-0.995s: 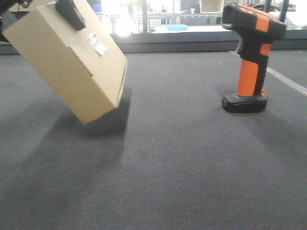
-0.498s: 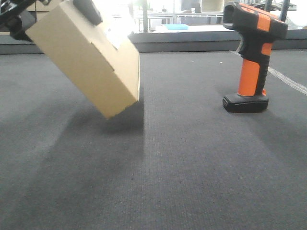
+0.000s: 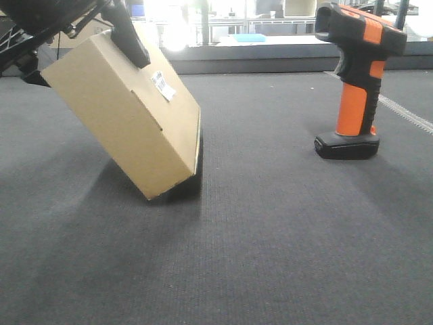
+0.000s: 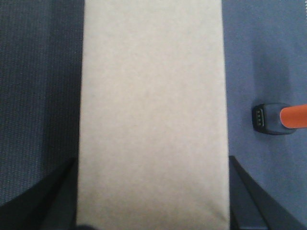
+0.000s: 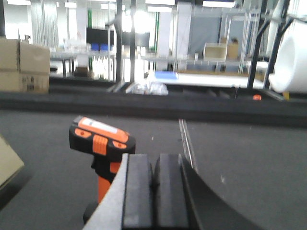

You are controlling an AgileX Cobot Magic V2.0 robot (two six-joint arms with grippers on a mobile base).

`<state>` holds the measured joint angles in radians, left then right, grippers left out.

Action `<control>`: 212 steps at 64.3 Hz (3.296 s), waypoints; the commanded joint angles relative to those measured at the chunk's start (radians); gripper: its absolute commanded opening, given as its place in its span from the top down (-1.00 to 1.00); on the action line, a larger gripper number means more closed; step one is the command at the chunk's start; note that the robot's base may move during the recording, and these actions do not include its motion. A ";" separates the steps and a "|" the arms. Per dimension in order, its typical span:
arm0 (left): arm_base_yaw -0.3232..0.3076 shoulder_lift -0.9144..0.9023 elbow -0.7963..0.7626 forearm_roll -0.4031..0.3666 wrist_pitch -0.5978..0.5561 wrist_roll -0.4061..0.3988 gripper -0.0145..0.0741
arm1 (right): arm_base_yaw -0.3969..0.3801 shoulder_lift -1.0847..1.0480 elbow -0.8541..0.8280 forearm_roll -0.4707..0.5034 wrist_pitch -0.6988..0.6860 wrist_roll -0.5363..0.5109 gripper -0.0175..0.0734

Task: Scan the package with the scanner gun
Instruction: 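Grasp the orange-and-black scanner gun by its handle with the right gripper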

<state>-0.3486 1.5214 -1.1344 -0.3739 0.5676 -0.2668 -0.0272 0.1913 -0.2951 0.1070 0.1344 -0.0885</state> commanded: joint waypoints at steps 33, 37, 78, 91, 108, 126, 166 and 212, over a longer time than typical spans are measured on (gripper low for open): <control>-0.006 -0.003 -0.004 -0.006 -0.031 -0.007 0.80 | 0.002 0.622 -0.049 0.140 -0.276 0.000 0.97; -0.006 -0.003 -0.004 -0.006 -0.033 -0.007 0.80 | 0.002 0.679 -0.049 0.140 -0.320 0.000 0.97; -0.006 -0.003 -0.004 -0.006 -0.033 -0.007 0.80 | 0.209 1.192 0.053 0.046 -1.145 0.142 0.97; -0.006 -0.003 -0.004 -0.006 -0.043 -0.007 0.80 | 0.209 1.307 -0.003 0.013 -1.183 0.178 0.97; -0.006 -0.003 -0.004 -0.006 -0.043 -0.007 0.80 | 0.209 1.384 -0.005 -0.011 -1.275 0.194 0.35; -0.006 -0.003 -0.004 -0.006 -0.043 -0.007 0.80 | 0.209 1.384 -0.049 -0.011 -1.241 0.194 -0.61; -0.006 -0.003 -0.004 -0.006 -0.086 -0.007 0.80 | 0.211 1.472 -0.172 0.125 -1.177 0.196 -0.62; -0.006 -0.003 -0.004 0.001 -0.087 -0.007 0.80 | 0.280 1.542 -0.294 0.244 -1.137 0.196 -0.62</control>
<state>-0.3486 1.5214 -1.1344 -0.3721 0.5064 -0.2668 0.2498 1.7312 -0.5844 0.3368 -0.9648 0.1053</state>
